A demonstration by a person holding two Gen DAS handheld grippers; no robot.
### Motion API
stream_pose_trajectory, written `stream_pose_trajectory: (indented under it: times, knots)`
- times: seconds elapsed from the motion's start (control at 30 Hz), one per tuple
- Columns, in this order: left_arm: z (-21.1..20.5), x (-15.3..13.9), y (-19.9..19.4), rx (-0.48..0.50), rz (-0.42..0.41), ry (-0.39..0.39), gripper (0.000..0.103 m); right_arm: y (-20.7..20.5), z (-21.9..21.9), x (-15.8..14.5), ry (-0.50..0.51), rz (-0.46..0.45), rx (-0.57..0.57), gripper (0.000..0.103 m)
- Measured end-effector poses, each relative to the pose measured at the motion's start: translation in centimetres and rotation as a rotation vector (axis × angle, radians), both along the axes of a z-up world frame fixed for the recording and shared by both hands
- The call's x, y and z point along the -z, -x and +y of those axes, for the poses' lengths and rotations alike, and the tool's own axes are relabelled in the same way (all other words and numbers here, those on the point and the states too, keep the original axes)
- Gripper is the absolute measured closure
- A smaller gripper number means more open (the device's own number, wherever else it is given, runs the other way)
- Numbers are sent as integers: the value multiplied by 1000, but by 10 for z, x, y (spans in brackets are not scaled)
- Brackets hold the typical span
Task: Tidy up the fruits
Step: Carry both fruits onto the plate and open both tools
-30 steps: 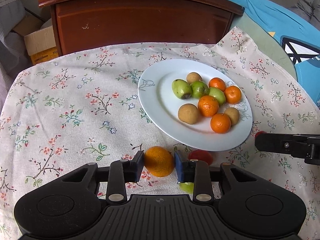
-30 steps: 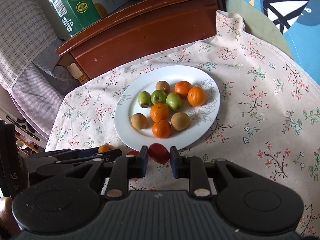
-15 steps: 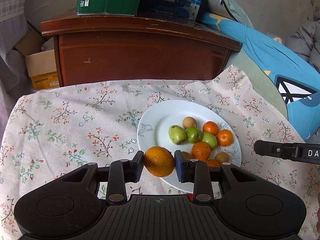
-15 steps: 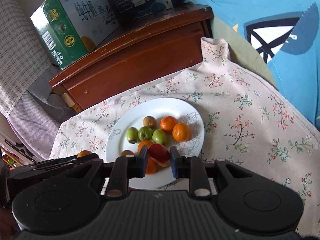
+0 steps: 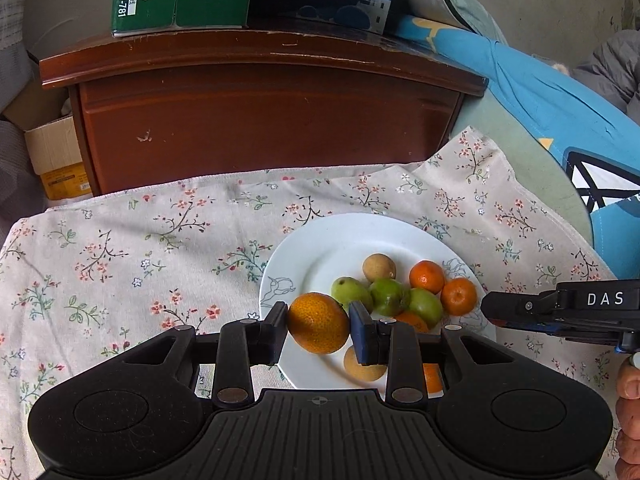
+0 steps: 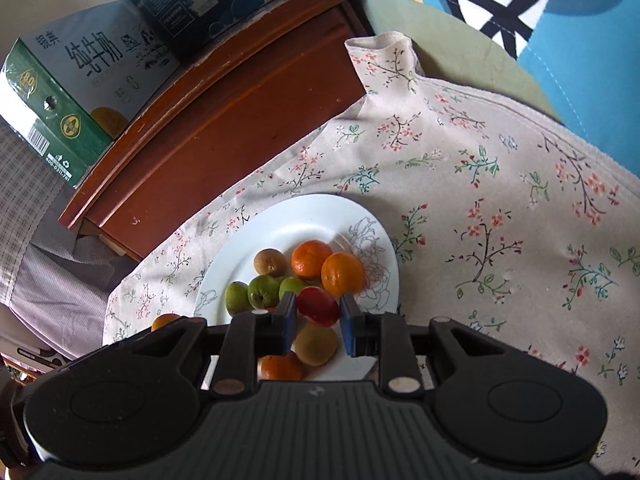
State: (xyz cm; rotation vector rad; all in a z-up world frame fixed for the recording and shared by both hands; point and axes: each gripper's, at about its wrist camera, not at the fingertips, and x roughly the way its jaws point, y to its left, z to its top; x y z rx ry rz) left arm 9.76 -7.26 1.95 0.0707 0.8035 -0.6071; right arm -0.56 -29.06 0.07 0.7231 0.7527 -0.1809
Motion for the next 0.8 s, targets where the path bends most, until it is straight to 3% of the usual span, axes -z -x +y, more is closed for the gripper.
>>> stream_pose_trajectory:
  times: [0.23, 0.57, 0.8]
  knots:
    - [-6, 1, -6, -4, -12, -4, 72, -12, -1, 10, -18, 32, 35, 76]
    - [4, -30, 6, -11, -60, 13, 71, -10, 6, -13, 0, -33, 5, 76]
    - [29, -33, 28, -17, -42, -9, 71, 8, 22, -22, 6, -13, -38, 76]
